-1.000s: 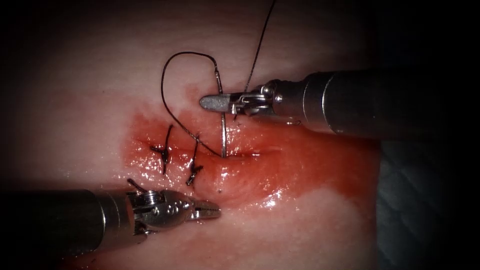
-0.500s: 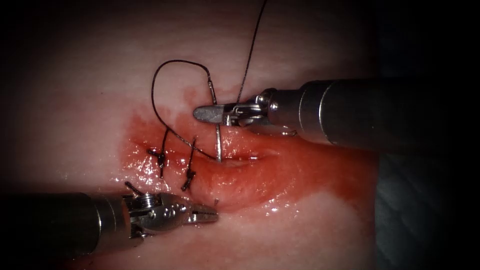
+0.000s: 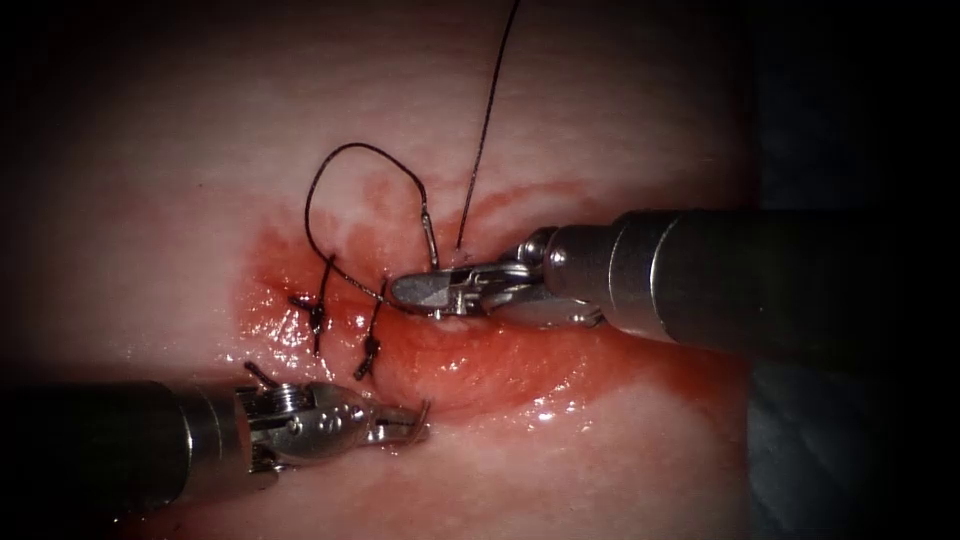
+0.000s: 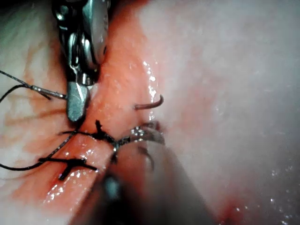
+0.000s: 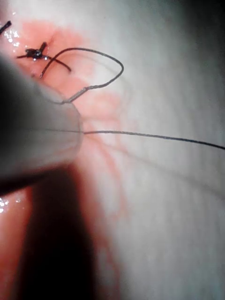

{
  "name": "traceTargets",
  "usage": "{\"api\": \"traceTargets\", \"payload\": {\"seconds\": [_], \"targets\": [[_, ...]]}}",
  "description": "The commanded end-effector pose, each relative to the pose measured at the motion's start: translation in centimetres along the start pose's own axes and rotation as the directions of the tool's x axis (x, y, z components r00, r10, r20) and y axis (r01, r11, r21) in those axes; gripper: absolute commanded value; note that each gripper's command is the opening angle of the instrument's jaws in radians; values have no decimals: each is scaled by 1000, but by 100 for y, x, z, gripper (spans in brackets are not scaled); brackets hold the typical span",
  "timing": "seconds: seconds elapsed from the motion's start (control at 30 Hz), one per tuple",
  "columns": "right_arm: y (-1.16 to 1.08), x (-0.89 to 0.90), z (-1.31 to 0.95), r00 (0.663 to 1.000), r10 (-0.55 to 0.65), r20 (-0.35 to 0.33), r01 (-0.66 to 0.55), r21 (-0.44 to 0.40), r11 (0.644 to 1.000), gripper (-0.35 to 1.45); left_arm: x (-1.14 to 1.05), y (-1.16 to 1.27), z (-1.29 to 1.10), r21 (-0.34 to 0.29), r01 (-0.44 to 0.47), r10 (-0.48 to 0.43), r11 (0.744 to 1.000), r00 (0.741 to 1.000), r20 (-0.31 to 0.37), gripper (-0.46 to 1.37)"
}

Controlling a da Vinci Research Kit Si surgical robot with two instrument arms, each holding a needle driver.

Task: Wound Closure
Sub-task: Using the right needle driver pierce the needle through the tissue beneth the cut

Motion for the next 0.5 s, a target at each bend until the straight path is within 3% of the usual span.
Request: {"api": "traceTargets", "payload": {"seconds": [0.03, 0.5], "targets": [[1, -4, 0, 1000, -5, 13, 5, -12, 1000, -35, 0, 1, 0, -5, 0, 0, 1000, 1000, 1, -17], [4, -27, -5, 999, -5, 49, 6, -18, 1000, -35, 1, -1, -2, -7, 0, 0, 1000, 1000, 1, -18]]}}
